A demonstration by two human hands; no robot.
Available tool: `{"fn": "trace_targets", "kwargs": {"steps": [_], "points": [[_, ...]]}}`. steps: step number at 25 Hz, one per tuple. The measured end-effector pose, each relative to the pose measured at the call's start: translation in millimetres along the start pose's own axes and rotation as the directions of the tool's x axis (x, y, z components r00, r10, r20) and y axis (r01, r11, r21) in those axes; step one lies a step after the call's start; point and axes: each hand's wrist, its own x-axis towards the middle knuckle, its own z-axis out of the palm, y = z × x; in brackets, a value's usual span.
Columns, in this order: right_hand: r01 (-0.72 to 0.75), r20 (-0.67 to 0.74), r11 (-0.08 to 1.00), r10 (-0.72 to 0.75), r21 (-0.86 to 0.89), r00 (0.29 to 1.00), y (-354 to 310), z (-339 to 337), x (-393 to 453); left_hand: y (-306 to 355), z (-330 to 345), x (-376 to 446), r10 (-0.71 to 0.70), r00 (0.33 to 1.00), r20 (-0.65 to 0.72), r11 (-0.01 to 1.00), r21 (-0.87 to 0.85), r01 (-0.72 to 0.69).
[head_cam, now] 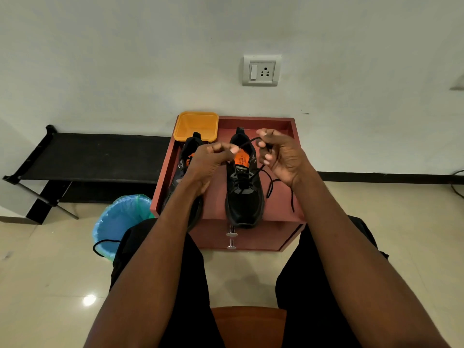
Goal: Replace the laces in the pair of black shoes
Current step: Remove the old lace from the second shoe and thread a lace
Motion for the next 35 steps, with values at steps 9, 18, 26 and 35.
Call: {"fn": "trace_targets", "kwargs": {"steps": [9,18,26,35], "points": [[-0.173,-0.335,0.919,0.048,-0.354,0.941,9,-42,13,-26,-44,13,0.066,0.864,-0.499,0.486,0.773,0.409],[-0.09,-0.109,0.865,0.041,-0.493,0.993,28,-18,27,-30,15,33,0.012,0.999,0.032,0.937,0.35,-0.022],[-0.141,-0.259,0.874,0.018,-0.465,0.966,36,-17,36,-40,21,42,0.027,0.998,-0.05,0.967,0.254,-0.014],[-0.25,-0.376,0.907,0.113,-0.34,0.92,45,-19,51,-58,34,59,0.144,0.964,-0.225,0.94,0.335,-0.062]]}}
